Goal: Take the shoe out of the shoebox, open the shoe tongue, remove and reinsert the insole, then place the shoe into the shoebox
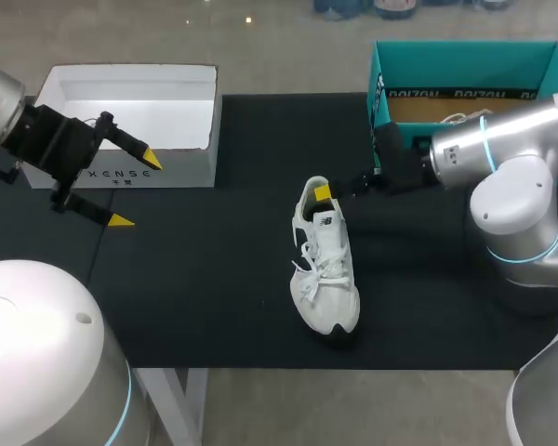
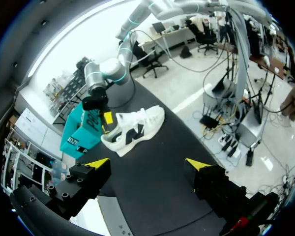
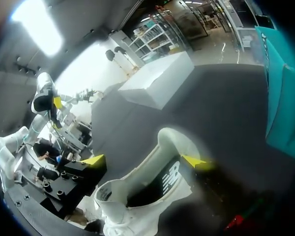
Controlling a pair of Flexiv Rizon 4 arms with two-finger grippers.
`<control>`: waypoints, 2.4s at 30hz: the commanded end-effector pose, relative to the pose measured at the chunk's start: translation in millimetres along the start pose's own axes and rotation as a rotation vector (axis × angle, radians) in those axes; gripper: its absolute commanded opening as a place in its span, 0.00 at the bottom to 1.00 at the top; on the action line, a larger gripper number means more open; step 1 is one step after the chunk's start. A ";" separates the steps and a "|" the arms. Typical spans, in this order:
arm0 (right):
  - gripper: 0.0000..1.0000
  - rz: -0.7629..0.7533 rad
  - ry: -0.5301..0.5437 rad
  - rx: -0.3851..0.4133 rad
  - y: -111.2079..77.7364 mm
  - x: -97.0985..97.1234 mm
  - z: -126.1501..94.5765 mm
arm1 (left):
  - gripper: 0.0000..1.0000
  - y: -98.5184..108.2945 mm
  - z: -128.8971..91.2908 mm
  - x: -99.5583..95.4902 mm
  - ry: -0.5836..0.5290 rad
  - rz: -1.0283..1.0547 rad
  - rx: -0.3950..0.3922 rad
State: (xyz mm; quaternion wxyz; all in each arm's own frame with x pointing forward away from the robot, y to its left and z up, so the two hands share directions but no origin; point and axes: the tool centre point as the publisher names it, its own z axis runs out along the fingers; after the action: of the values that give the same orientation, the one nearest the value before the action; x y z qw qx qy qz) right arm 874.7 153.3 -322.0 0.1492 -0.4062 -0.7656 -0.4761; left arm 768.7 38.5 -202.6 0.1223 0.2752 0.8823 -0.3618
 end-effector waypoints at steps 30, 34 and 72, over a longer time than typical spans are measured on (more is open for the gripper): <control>0.95 0.013 -0.014 0.037 -12.6 -0.7 -2.8 | 1.00 -0.6 -0.4 0.5 0.003 0.000 -0.004; 0.74 0.017 -0.038 0.051 -13.5 -0.2 -3.8 | 1.00 -0.6 -0.4 0.5 0.003 0.000 -0.004; 1.00 0.185 -0.549 0.428 23.1 39.5 -12.2 | 1.00 -0.6 -0.4 0.5 0.003 0.000 -0.004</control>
State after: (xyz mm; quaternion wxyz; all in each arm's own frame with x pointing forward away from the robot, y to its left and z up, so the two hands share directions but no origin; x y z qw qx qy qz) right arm 863.3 162.4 -280.6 0.0944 -0.5383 -0.8113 -0.2079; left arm 768.7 38.4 -202.6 0.1222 0.2752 0.8823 -0.3618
